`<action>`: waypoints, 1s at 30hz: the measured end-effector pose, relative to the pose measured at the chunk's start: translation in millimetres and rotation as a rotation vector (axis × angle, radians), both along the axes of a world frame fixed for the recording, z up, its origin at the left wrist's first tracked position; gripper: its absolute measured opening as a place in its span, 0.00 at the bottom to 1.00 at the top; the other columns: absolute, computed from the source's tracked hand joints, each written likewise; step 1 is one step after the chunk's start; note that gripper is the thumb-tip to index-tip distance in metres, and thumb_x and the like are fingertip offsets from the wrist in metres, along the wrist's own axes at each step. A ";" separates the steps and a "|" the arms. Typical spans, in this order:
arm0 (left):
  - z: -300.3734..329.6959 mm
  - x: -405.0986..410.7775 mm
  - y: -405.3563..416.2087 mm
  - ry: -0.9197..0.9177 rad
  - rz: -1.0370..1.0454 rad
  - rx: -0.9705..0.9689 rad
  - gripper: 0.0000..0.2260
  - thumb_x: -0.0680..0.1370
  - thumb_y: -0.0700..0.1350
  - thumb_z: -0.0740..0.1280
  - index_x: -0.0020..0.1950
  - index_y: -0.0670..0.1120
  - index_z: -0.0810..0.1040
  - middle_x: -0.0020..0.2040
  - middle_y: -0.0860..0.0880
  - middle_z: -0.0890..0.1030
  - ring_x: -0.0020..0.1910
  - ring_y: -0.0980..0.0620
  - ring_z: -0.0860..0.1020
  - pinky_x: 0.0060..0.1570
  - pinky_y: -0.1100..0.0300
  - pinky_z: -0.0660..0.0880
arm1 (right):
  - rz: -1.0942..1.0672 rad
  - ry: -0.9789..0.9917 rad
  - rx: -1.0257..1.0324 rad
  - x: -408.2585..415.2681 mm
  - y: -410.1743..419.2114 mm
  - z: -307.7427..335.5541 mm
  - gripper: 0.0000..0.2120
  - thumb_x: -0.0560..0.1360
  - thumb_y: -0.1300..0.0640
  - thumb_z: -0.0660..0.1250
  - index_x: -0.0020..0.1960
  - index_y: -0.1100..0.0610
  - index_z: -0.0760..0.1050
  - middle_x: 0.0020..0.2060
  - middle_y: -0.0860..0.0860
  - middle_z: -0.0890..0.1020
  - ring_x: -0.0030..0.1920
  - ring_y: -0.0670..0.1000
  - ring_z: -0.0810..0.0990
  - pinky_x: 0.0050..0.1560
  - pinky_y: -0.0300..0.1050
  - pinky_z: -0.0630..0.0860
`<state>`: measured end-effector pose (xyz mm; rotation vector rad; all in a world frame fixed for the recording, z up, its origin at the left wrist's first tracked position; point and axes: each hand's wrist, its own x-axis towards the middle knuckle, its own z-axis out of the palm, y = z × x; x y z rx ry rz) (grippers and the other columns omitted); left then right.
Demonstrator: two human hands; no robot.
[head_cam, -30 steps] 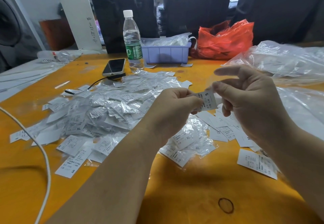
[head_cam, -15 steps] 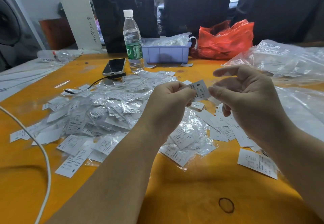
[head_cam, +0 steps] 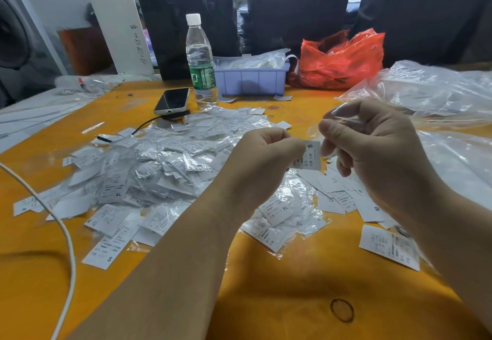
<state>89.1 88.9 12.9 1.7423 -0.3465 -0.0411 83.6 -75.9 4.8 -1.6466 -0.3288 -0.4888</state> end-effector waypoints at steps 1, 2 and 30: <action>0.1 0.0 0.3 0.000 0.005 0.005 0.11 0.66 0.46 0.63 0.36 0.38 0.75 0.29 0.49 0.72 0.32 0.50 0.63 0.37 0.51 0.62 | 0.023 0.000 -0.006 0.3 0.4 -0.1 0.04 0.76 0.61 0.70 0.45 0.55 0.76 0.30 0.54 0.82 0.23 0.50 0.70 0.23 0.43 0.69; 0.1 0.0 0.7 -0.001 0.012 0.009 0.12 0.66 0.46 0.63 0.37 0.37 0.74 0.30 0.48 0.72 0.32 0.50 0.63 0.37 0.51 0.62 | 0.046 0.003 -0.008 0.5 0.6 -0.2 0.04 0.76 0.61 0.70 0.44 0.54 0.77 0.30 0.54 0.82 0.23 0.50 0.70 0.24 0.43 0.70; -0.4 5.2 4.8 0.058 0.136 -0.115 0.05 0.79 0.44 0.65 0.48 0.44 0.79 0.32 0.53 0.76 0.32 0.54 0.71 0.32 0.61 0.70 | 0.072 0.134 0.051 2.4 1.2 -1.6 0.12 0.74 0.65 0.71 0.54 0.55 0.75 0.39 0.59 0.84 0.27 0.47 0.75 0.30 0.43 0.76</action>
